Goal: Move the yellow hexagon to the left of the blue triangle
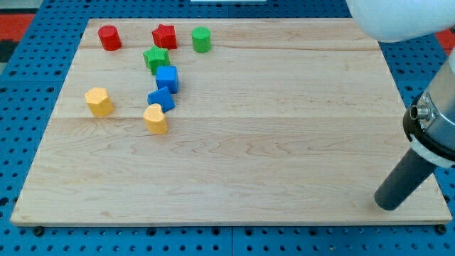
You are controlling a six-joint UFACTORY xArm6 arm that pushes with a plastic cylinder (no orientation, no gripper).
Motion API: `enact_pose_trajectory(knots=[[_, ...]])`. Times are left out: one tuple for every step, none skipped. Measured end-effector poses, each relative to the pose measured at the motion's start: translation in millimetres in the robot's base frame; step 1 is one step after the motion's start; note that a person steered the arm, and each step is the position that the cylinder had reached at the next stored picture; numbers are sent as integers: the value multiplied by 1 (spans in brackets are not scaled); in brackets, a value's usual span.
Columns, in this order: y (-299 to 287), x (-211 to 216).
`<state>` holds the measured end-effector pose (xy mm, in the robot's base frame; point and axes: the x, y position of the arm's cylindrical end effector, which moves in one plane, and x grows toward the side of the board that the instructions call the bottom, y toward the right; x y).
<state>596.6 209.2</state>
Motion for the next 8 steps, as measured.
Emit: enact_pose_trajectory(knots=[[-10,-1],[-92,-15],[-232,-18],[-372,-49],[-472,-97],[-501,-155],[-491,-173],[-469,-174]])
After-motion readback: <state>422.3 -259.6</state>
